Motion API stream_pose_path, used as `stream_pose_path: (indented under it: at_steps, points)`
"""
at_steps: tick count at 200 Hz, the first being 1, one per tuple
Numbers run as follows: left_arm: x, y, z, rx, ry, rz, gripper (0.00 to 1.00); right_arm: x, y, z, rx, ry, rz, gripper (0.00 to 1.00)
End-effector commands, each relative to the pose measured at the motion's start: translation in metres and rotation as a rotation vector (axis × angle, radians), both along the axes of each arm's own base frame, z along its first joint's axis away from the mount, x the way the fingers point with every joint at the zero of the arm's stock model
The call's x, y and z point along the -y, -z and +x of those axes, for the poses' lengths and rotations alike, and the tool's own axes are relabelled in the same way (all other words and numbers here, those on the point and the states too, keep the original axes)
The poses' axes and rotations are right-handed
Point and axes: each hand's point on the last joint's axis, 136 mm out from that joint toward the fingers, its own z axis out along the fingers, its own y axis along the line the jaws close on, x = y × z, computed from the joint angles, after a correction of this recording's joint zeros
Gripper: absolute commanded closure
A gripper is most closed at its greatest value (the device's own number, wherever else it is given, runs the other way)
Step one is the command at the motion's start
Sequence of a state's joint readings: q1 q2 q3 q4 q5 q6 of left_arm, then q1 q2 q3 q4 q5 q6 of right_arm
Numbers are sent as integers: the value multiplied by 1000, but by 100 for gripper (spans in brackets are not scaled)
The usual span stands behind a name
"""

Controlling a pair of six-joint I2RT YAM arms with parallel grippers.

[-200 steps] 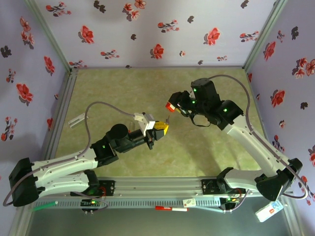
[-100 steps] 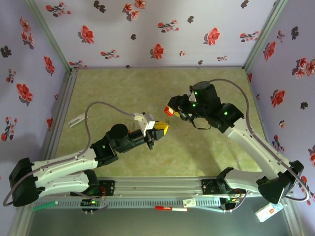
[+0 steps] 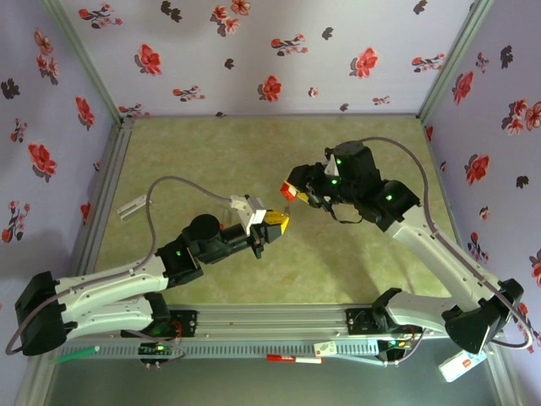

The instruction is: Unlock with the key

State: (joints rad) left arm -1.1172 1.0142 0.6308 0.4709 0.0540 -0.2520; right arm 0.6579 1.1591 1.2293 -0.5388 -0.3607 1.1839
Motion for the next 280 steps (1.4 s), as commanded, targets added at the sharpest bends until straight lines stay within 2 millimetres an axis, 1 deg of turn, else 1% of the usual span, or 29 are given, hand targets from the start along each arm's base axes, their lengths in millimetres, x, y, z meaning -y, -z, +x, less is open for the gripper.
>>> stream_pose_path:
  at_steps: [1, 24, 49, 93, 147, 181, 199, 239, 280]
  points:
    - [-5, -19, -2, 34, 4, -53, 100, 2, -6, -1, 8, 1, 36, 97]
    - [-5, -23, -2, 42, 7, -53, 100, 5, -1, 1, -4, 10, 33, 97]
    - [-5, -23, -2, 43, 8, -48, 100, 7, 0, 2, -7, 13, 37, 97]
    - [-5, -20, 0, 40, 3, -44, 100, 3, -3, 1, -6, -9, 55, 97]
    - [-4, -22, 3, 41, 8, -49, 100, -3, -5, -1, -7, -37, 88, 97]
    - [-5, -25, 5, 46, 3, -53, 100, -4, -1, -3, -18, -46, 90, 97]
    - [-5, -24, 6, 43, 9, -50, 100, -4, 1, -3, -21, -50, 94, 97]
    - [-6, -23, 8, 42, 4, -45, 100, -5, 4, -9, -28, -72, 99, 97]
    - [-7, -17, 12, 28, 1, -35, 100, -9, -3, -17, -22, -104, 135, 97]
